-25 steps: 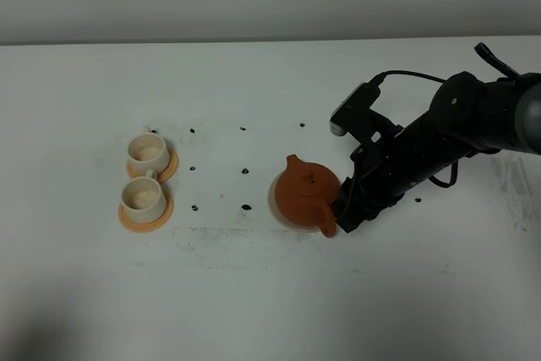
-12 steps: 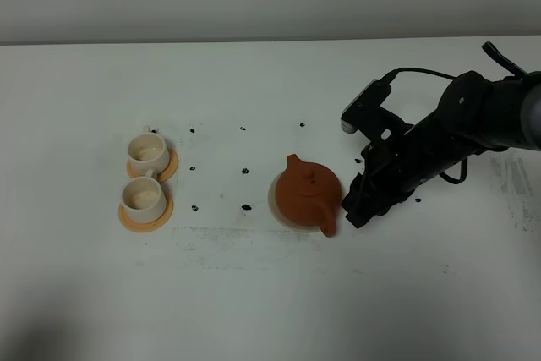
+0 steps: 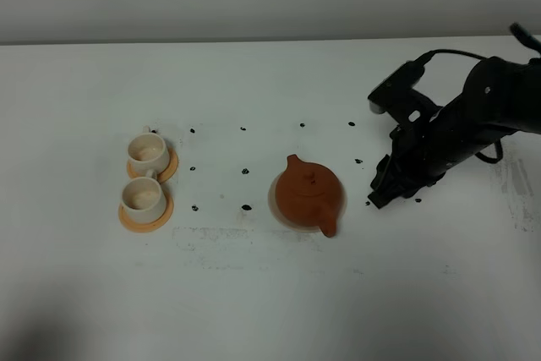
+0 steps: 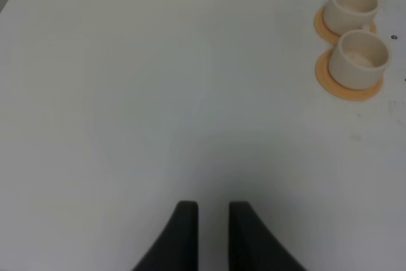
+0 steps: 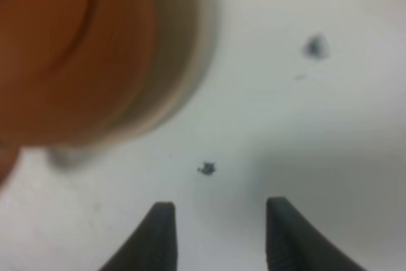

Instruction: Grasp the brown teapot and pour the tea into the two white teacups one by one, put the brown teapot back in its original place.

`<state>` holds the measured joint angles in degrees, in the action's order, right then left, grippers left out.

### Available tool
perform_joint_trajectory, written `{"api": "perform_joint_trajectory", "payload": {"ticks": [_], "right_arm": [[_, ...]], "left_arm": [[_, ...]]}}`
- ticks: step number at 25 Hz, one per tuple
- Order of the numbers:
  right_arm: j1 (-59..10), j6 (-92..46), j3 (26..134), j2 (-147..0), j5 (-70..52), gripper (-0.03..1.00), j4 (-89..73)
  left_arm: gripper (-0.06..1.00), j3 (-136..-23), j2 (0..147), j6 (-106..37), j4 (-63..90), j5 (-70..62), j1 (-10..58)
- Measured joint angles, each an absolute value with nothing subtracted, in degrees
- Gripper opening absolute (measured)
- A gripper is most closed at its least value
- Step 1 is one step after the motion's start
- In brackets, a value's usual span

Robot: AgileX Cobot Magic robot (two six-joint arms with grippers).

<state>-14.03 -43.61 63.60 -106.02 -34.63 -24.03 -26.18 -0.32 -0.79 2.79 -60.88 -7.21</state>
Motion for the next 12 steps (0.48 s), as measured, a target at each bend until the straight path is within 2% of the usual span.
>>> {"api": "perform_joint_trajectory", "payload": {"ticks": [6,12], "right_arm": [[-14.03,-19.51,63.60,-98.52,-39.29,0.33,-22.95],[-16.86,-10.33,64.02,-97.77,-42.01,0.33,-21.44]], "left_arm": [[0.11,-26.18,-0.32,-0.79,2.79,-60.88,-7.21],[0.11,-26.18,-0.32,-0.79,2.79,-60.88,-7.21]]}}
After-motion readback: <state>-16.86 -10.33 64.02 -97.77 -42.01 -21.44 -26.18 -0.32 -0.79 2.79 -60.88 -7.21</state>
